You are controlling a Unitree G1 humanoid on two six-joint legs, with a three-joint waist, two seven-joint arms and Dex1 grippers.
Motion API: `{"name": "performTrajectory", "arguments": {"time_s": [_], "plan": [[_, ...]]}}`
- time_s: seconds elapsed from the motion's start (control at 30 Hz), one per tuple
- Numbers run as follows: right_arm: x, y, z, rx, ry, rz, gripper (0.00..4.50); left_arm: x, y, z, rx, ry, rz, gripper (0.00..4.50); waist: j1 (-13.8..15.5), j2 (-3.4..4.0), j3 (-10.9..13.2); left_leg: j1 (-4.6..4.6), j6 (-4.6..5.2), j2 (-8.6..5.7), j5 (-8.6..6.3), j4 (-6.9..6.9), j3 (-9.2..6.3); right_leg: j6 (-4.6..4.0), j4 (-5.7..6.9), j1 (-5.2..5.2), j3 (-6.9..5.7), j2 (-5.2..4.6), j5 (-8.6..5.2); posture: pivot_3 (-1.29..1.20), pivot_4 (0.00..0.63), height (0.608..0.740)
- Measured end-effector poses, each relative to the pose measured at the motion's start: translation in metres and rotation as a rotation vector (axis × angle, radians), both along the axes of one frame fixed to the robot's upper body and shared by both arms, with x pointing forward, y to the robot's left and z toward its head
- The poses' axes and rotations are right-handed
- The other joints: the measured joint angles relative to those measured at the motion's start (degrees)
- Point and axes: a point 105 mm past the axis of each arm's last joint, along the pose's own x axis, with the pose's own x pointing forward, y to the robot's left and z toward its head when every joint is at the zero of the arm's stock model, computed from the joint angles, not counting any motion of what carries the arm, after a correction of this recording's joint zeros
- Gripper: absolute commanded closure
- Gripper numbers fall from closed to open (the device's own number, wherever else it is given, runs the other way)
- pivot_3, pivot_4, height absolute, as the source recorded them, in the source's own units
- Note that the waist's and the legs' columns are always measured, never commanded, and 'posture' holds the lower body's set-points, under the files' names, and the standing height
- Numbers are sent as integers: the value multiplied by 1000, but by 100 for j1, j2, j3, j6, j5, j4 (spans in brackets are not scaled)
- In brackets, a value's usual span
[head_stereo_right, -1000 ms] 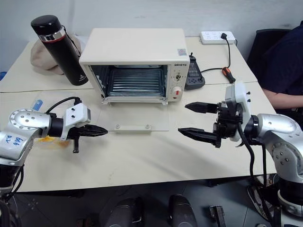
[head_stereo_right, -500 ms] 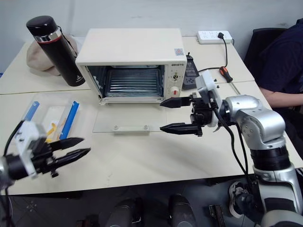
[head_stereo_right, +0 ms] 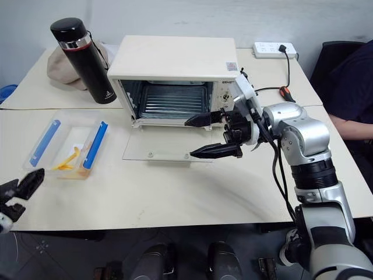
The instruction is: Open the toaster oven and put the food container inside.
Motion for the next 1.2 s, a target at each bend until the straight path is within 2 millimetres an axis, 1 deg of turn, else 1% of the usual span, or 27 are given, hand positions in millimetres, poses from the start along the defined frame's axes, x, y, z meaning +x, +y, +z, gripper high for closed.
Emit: {"name": "performTrajectory", "arguments": {"time_s": [0.03, 0.1, 0.17, 0.2, 0.33, 0.47, 0.57, 0.73, 0.93, 1.0, 1.07, 1.1, 1.2], "plan": [[0, 0, 0, 0, -1, -1, 0, 3, 2, -3, -44, 5, 37, 25, 0, -9, -5, 0, -1, 2, 0, -2, 0, 2, 3, 2, 0, 4, 1, 0, 150, 740], [-1, -3, -1, 0, -4, -22, 0, 22, 4, -9, -213, -31, 158, 25, 31, -14, -6, 0, -1, 2, -1, 2, -7, 7, -13, 11, -6, 6, 4, 0, 150, 740], [-4, 0, -4, -2, -6, -24, 0, 36, 0, -16, -295, 5, 199, 25, 26, -38, -15, -1, -5, 3, -3, -1, -8, 8, -11, 13, -6, 10, 5, 0, 150, 740], [-6, 0, -4, -2, -5, -30, 0, 39, 1, -18, -309, 27, 218, 25, 11, -50, -16, -1, -8, 4, -5, -4, -7, 10, -3, 13, -4, 12, 5, 0, 150, 740], [-8, -4, -6, 13, 2, -69, 0, 51, 2, -19, -366, 89, 278, 25, -2, -53, -17, 3, -22, 15, -14, -8, -4, 10, -9, 11, 2, 26, 5, 0, 150, 740], [-11, -5, -7, 26, 9, -88, 0, 59, 0, -28, -414, 165, 303, 25, 13, -54, -17, 3, -32, 19, -17, -8, -4, 9, -9, 10, 3, 31, 5, 0, 150, 740], [-14, -5, -9, 39, 5, -104, 0, 66, 1, -32, -452, 225, 314, 600, 20, -54, -17, 3, -44, 16, -22, -5, -4, 9, -11, 10, 4, 29, 5, 0, 150, 740], [-16, -7, -8, 53, -1, -131, 0, 66, 14, -31, -453, 277, 349, 2167, 15, -54, -17, 4, -57, 16, -25, -9, -4, 9, -8, 8, 5, 31, 5, 0, 150, 740], [-15, -15, -9, 42, 1, -171, 0, 68, 26, -23, -423, 292, 325, 3923, 18, -54, -17, 4, -62, 15, -26, -11, -3, 8, -10, 6, 6, 31, 5, 0, 150, 740], [-15, -18, -8, 38, 18, -180, 0, 68, 31, -23, -401, 313, 298, 4258, 8, -54, -17, 5, -64, 16, -25, -12, -2, 8, -10, 3, 7, 33, 4, 0, 150, 740], [-16, -20, -8, 35, 37, -179, 0, 68, 37, -19, -361, 330, 255, 4313, 4, -55, -16, 4, -70, 19, -23, -16, -1, 3, -10, -3, 8, 34, 2, 0, 150, 740], [-16, -22, -8, 33, 41, -184, 0, 69, 39, -14, -336, 330, 224, 4314, 8, -57, -15, 3, -71, 19, -23, -17, -2, 0, -10, -4, 7, 34, 0, 0, 150, 740], [-15, -26, -5, 44, 27, -210, 0, 67, 48, 10, -202, 333, 110, 4314, 6, -69, -12, 2, -78, 20, -25, -19, 0, -8, -23, -13, 8, 32, -4, 0, 150, 740]]}}
